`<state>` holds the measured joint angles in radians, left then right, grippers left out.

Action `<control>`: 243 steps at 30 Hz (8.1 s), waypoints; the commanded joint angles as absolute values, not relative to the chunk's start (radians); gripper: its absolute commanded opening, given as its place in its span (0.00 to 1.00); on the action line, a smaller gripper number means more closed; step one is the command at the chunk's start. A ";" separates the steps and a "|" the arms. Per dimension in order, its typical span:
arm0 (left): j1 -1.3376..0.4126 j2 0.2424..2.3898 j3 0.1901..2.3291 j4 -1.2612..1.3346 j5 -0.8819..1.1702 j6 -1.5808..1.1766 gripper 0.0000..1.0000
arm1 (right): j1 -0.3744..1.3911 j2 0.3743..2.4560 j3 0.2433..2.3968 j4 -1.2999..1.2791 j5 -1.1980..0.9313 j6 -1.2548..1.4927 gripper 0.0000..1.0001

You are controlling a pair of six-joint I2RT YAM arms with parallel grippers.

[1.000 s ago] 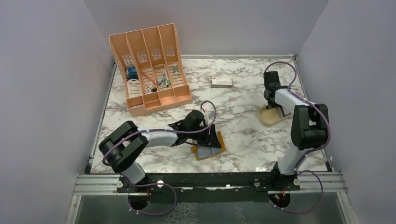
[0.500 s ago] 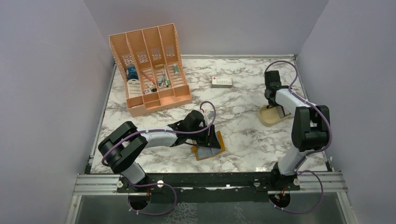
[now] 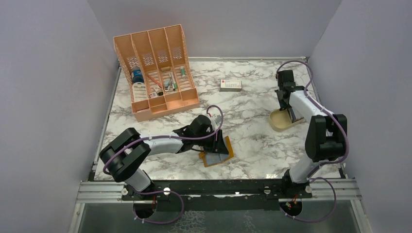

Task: Put the credit cards into the card holder
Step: Pick up the credit card from the storage box, then insert the credit card into the card holder.

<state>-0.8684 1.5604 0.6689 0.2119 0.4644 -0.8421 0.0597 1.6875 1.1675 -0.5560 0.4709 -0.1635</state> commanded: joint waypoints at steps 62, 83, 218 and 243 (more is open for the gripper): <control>-0.869 1.487 0.698 0.131 0.350 -0.828 0.45 | 0.020 1.616 1.299 -0.728 0.241 -0.119 0.01; -0.808 1.412 0.678 0.109 0.348 -0.855 0.48 | 0.060 1.273 1.171 -0.573 -0.376 0.197 0.01; -0.668 1.567 0.486 0.572 0.621 -1.025 0.00 | 0.603 1.118 0.472 -0.007 -0.476 0.706 0.27; -0.650 1.449 0.402 0.516 0.583 -1.085 0.00 | 0.604 1.312 0.414 -0.022 -0.316 0.639 0.19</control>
<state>-0.6556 1.4872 0.4290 0.5396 0.6132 -1.0718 0.5964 1.3163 0.4297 -0.0227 -0.3733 0.6571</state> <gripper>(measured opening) 0.009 0.188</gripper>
